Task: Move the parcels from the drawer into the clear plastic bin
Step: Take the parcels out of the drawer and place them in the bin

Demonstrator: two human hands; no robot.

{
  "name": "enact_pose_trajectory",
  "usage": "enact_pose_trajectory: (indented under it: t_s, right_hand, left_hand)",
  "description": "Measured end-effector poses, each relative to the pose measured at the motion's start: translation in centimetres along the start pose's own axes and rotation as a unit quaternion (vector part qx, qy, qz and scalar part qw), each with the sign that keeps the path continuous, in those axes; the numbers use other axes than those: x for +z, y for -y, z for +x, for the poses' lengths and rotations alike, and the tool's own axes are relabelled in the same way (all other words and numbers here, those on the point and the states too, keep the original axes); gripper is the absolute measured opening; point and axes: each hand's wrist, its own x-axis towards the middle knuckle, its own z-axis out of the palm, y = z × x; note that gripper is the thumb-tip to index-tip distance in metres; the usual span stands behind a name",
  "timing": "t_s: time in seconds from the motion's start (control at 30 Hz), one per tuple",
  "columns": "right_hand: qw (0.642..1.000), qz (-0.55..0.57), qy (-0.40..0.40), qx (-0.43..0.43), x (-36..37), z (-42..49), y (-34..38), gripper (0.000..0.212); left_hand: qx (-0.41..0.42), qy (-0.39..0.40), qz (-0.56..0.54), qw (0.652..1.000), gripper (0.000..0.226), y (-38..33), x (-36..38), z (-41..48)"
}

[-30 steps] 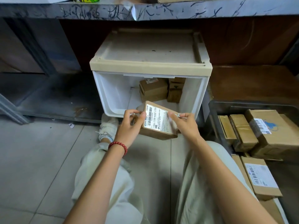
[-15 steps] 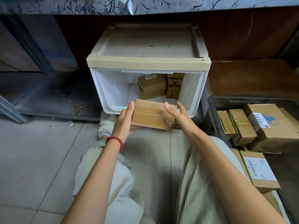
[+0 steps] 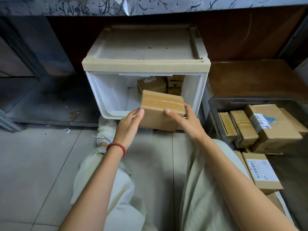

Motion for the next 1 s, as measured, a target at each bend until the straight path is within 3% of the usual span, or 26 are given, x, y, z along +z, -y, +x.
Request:
enact_pose_trajectory:
  t_s: [0.23,0.4,0.67,0.83,1.0]
  right_hand:
    - [0.995,0.069,-0.078,-0.01,-3.4,0.0,2.1,0.085]
    - [0.986,0.076,-0.147,0.004,-10.8,-2.0,0.9,0.091]
    - [0.944,0.063,-0.303,0.114,-20.8,-9.2,-4.3,0.102]
    - [0.931,0.015,-0.312,0.19,-24.0,-13.1,-7.5,0.079]
    - [0.924,0.045,-0.278,0.257,-22.3,-13.3,-11.2,0.052]
  left_hand:
    - [0.056,-0.013,-0.011,0.998,0.056,-4.5,4.1,1.2]
    - [0.115,0.095,0.037,0.988,0.048,-8.0,10.7,1.8]
    - [0.164,0.224,0.087,0.957,0.041,-11.0,24.1,-0.4]
    - [0.145,0.268,0.121,0.945,0.035,-9.2,29.4,-2.3]
    - [0.126,0.349,0.234,0.899,0.036,-7.4,30.0,-1.0]
